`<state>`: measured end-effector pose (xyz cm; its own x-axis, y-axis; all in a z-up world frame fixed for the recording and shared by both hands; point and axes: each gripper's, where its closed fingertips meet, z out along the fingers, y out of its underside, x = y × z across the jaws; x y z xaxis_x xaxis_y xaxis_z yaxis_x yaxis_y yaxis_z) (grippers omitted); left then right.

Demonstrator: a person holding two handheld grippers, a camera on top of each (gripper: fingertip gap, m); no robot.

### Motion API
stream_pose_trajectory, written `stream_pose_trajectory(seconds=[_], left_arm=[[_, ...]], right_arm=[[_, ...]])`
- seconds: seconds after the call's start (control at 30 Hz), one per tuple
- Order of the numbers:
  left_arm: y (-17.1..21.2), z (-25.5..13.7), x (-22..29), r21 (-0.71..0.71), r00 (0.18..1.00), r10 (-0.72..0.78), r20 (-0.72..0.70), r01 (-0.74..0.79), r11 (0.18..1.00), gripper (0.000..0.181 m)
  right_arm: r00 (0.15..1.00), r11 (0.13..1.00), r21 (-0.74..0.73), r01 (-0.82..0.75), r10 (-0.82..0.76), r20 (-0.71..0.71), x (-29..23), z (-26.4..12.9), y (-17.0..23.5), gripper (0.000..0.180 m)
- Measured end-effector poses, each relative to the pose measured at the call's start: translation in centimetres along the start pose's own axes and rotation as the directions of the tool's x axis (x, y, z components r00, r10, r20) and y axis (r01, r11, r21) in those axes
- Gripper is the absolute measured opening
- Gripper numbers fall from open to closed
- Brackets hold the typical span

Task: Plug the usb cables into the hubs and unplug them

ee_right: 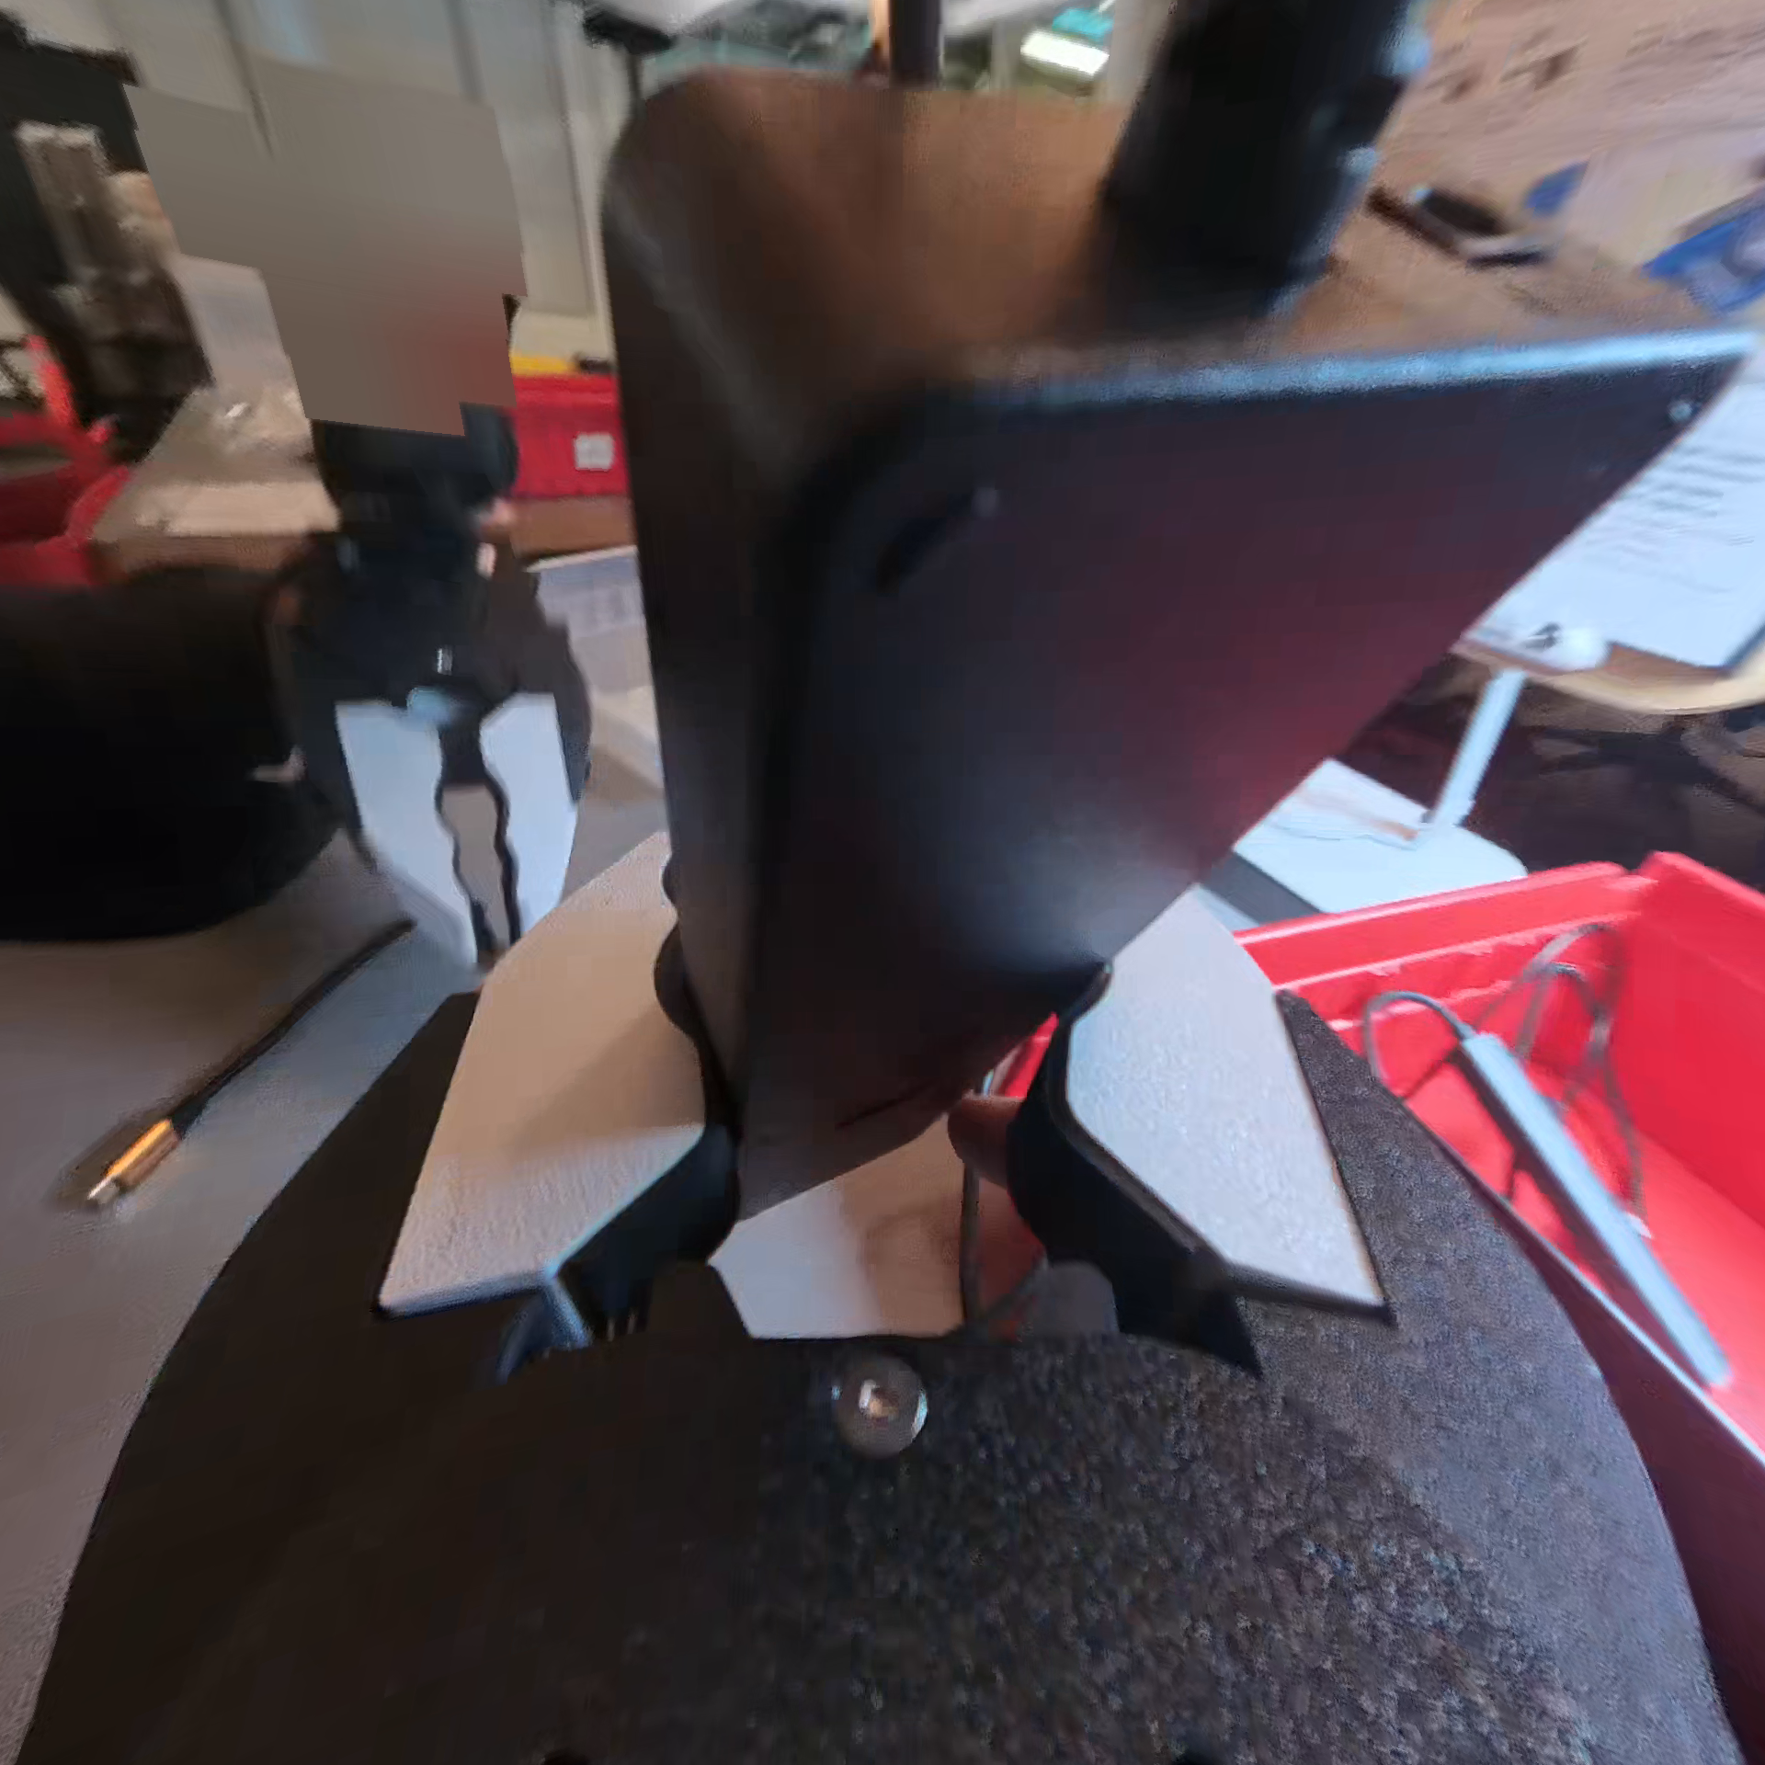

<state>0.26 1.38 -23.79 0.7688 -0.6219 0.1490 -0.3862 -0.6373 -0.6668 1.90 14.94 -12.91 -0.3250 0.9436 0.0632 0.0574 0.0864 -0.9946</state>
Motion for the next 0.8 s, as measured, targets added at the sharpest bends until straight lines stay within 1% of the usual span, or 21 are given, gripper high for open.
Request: stream_pose_trajectory(seconds=[0.03, 0.07, 0.13, 0.33, 0.47, 0.6, 0.73, 0.8], left_arm=[[-1.1, -1.4, 0.7, 0.042, 1.0, -0.007, -0.017, 0.008, 0.999, 0.009], [-2.1, -2.5, 1.3, 0.068, 1.0, -0.006, -0.025, 0.008, 0.998, 0.009], [-3.5, -3.8, 2.0, 0.067, 1.0, 0.021, -0.005, -0.02, 0.998, 0.009], [-5.5, -3.7, 1.7, 0.006, 0.999, 0.04, 0.02, -0.04, 0.999, 0.008], [-5.4, -3.1, 1.0, -0.052, 0.999, 0.037, 0.039, -0.035, 0.998, 0.008], [-4.9, -2.7, 0.0, -0.141, 0.995, 0.055, 0.086, -0.043, 0.989, 0.008], [-4.7, -2.4, -0.1, -0.217, 0.994, 0.072, 0.078, -0.054, 0.975, 0.008], [-4.8, -2.4, -0.2, -0.231, 0.995, 0.066, 0.073, -0.048, 0.972, 0.008]], right_arm=[[0.999, 0.999, -0.039, 0.011, -0.01, 0.039, -0.9, 0.8, 0.6, 0.072], [0.996, 0.997, -0.077, 0.021, -0.015, 0.084, -2.0, 1.5, 1.2, 0.072], [0.99, 0.99, -0.135, 0.035, -0.016, 0.142, -3.8, 3.1, 2.5, 0.072], [0.97, 0.973, -0.215, 0.079, -0.025, 0.243, -7.8, 6.4, 5.2, 0.072], [0.972, 0.964, -0.246, 0.1, -0.041, 0.232, -8.2, 7.0, 6.0, 0.072], [0.978, 0.937, -0.308, 0.164, -0.113, 0.178, -7.6, 7.2, 6.8, 0.072], [0.976, 0.914, -0.349, 0.208, -0.17, 0.138, -7.3, 7.3, 7.2, 0.072], [0.973, 0.902, -0.367, 0.228, -0.197, 0.12, -7.0, 7.3, 7.3, 0.072]])
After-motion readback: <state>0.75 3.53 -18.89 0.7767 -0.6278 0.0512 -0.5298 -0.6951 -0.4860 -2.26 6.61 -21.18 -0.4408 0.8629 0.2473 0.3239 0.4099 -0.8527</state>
